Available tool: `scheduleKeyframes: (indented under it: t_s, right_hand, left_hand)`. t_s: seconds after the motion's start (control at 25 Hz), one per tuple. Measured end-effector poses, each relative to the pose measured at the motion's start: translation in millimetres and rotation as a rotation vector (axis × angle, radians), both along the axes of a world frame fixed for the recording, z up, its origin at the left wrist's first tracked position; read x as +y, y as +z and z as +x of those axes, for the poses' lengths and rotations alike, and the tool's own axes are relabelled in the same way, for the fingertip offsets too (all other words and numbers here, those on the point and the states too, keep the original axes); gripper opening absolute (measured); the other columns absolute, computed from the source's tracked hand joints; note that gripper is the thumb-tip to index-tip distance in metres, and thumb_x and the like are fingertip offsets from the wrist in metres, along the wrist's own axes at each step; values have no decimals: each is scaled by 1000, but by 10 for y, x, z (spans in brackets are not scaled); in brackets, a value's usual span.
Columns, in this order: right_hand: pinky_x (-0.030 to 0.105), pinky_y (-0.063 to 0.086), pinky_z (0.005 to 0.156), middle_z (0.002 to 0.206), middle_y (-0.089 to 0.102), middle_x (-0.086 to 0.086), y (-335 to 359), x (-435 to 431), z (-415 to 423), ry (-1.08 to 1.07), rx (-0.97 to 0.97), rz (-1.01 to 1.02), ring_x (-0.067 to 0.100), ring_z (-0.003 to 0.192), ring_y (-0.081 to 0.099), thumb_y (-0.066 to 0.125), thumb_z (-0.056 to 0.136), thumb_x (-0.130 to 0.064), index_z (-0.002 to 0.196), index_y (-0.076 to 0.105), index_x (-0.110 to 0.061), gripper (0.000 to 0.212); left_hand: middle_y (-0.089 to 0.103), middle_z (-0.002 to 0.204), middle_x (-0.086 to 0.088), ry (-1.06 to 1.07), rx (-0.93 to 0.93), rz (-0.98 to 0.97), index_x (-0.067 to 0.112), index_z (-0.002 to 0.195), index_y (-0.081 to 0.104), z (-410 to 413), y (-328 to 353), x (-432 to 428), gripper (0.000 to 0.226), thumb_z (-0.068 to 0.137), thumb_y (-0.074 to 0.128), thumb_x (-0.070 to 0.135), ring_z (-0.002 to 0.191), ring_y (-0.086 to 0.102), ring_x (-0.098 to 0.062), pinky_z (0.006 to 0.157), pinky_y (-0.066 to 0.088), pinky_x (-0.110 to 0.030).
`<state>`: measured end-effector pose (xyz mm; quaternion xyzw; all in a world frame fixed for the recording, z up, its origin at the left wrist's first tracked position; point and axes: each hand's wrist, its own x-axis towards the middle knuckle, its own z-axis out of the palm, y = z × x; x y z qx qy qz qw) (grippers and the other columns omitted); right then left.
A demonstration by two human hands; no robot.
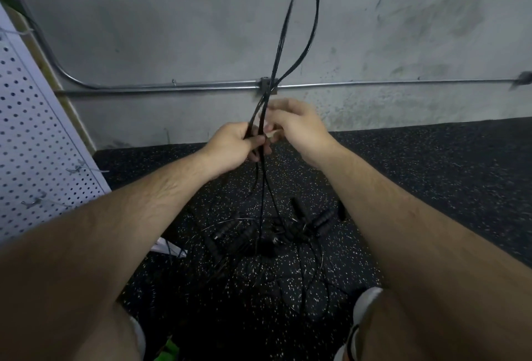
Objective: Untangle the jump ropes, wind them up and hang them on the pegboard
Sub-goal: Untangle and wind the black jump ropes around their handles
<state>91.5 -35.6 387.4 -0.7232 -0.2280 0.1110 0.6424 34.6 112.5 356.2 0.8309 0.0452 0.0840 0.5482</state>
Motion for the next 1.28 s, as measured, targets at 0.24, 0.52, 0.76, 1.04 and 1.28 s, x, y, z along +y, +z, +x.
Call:
scheduleKeyframes:
  t_s: [0.24,0.52,0.76,1.04,1.28]
  right_hand:
    - [18,52,64,90,68,-5,-458,1,-79,249,-123,-707,13,77,65,68,96,-27,111,69,-13,20]
    - [33,51,64,82,68,8,-211,-1,4,-21,-282,-523,18,70,60,59,101,-29,99,68,-9,21]
    - [25,51,63,79,67,-4,-102,-54,-20,49,-229,-472,11,67,61,72,92,-39,90,70,-16,23]
    - [27,54,63,93,75,4,-176,-125,21,218,46,-330,13,75,65,64,99,-24,102,72,-9,17]
    - [26,54,64,94,76,4,-222,-52,-39,214,60,-282,13,78,64,61,101,-22,105,70,-12,14]
  left_hand:
    - [76,86,-4,97,-245,-216,13,91,65,-20,424,140,18,104,52,9,90,72,-22,65,55,-25]
    - [76,96,-5,232,-223,-336,12,106,64,25,341,476,21,108,46,21,85,66,-13,63,54,-23]
    - [70,80,-3,292,-239,-554,9,99,62,0,386,600,27,109,42,25,71,64,-13,71,57,-32]
    - [37,55,7,158,-198,-601,9,98,58,-10,431,469,28,110,40,26,50,35,-9,60,56,-32]
    - [43,61,4,46,-147,-397,5,117,62,-69,389,428,35,110,38,29,53,35,-11,54,47,-28]
